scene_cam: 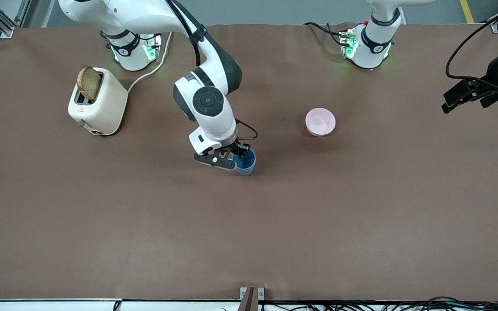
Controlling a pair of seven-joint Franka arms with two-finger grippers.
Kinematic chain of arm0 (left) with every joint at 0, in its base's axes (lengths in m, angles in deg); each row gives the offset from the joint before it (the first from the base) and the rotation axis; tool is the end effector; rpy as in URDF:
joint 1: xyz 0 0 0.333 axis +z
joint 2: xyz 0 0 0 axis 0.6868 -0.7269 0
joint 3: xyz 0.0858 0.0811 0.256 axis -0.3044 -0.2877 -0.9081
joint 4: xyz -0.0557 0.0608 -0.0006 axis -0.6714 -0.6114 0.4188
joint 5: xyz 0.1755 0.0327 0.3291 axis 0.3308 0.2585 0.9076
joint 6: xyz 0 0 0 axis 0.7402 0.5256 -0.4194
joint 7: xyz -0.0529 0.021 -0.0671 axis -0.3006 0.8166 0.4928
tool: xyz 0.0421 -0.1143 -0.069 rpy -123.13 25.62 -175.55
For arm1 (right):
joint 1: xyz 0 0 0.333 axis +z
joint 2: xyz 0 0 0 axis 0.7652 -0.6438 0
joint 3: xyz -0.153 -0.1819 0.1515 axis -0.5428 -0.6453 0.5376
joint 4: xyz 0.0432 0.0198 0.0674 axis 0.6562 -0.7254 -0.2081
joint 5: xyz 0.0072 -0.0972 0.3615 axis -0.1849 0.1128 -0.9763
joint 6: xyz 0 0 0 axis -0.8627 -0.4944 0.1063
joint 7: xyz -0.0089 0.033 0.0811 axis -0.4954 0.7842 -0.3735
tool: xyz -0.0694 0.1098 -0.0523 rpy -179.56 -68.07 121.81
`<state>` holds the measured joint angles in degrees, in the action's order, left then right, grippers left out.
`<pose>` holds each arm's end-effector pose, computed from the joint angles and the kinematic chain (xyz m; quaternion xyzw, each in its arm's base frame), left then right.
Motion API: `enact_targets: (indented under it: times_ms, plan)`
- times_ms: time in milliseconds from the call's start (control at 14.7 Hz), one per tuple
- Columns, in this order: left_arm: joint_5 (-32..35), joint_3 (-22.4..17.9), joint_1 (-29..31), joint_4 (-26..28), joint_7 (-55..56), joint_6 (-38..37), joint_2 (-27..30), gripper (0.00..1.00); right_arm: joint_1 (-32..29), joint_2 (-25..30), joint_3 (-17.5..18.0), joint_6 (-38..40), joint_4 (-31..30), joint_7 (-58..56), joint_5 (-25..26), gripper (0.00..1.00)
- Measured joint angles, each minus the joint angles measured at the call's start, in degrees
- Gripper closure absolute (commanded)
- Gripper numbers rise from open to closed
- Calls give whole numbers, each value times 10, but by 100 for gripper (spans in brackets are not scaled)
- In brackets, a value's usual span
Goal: Stack blue cups with both arms
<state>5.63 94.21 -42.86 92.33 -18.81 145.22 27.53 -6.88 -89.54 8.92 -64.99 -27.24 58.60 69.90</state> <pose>0.5203 -0.0451 0.5810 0.9975 0.0690 0.0157 0.0061 0.5224 0.4234 0.2855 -0.9882 0.1488 0.0022 0.0353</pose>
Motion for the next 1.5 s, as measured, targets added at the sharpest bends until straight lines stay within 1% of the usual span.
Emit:
enact_targets:
  times_ms: [204,408,680,884,1156,1293,1497]
  plan:
    - [0,0,0,0,0,0,0,0,-31,18,-8,-1,9,-5,6,0]
    - [0,0,0,2,0,0,0,0,-75,58,-11,24,11,-39,22,0]
    - [0,0,0,6,0,0,0,0,-140,115,-20,56,12,-104,60,0]
    - [0,0,0,7,0,-3,0,0,-200,142,-22,80,11,-172,93,0]
    - [2,2,0,7,-2,-3,0,0,-288,164,-24,109,12,-298,96,0]
    - [3,4,0,9,-2,-3,0,0,-328,185,-24,143,12,-359,96,0]
    - [3,4,0,17,-2,-3,0,0,-368,229,-24,213,13,-421,96,0]
